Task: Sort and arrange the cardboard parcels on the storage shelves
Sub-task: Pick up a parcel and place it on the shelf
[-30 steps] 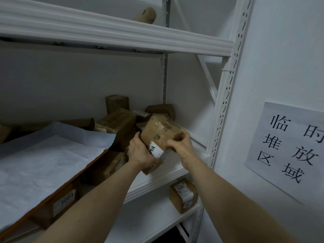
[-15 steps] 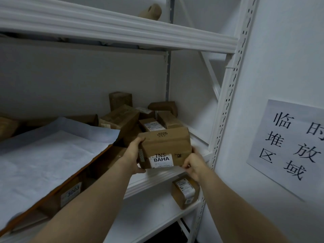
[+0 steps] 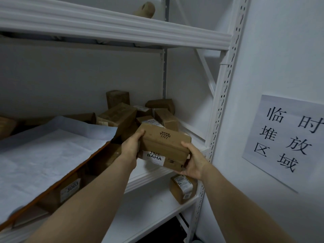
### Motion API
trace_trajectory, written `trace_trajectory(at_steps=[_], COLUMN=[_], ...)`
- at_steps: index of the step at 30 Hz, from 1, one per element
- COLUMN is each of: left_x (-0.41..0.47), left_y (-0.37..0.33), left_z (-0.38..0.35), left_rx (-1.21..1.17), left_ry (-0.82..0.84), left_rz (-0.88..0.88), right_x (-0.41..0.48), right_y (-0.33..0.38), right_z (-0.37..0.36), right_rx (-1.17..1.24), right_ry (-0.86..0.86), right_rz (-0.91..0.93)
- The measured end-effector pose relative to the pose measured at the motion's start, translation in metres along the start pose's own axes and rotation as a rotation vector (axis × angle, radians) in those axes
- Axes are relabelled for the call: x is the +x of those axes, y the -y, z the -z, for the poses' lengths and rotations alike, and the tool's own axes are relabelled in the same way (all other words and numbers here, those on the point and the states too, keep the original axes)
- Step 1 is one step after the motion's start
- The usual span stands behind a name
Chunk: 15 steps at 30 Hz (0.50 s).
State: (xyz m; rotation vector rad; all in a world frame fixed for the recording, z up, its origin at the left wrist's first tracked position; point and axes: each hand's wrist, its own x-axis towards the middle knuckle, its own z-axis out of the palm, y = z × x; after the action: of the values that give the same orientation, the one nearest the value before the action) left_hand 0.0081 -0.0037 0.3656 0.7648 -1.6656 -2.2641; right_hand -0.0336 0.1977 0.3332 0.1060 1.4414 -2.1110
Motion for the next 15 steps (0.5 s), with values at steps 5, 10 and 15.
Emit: trace_trajectory(at_steps=[5,10,15], left_x=[-0.007,-0.012,-0.012], left_y=[-0.001,-0.001,-0.005], left_z=[-0.001,-0.006,-0.008], left_rx=[-0.156,-0.067,-0.038], left_ry=[0.112,0.045,-0.019], left_rz=[-0.005,-0.064,-0.149], right_x=[-0.001,-0.001,0.001], right_y=[0.0,-0.001,-0.001], right_z=[0.002,0.002,-0.001], right_rx=[0.065,0.053,0.103], right_ry=[-0.041,-0.049,-0.065], right_rz=[-0.004,-0.004,-0.005])
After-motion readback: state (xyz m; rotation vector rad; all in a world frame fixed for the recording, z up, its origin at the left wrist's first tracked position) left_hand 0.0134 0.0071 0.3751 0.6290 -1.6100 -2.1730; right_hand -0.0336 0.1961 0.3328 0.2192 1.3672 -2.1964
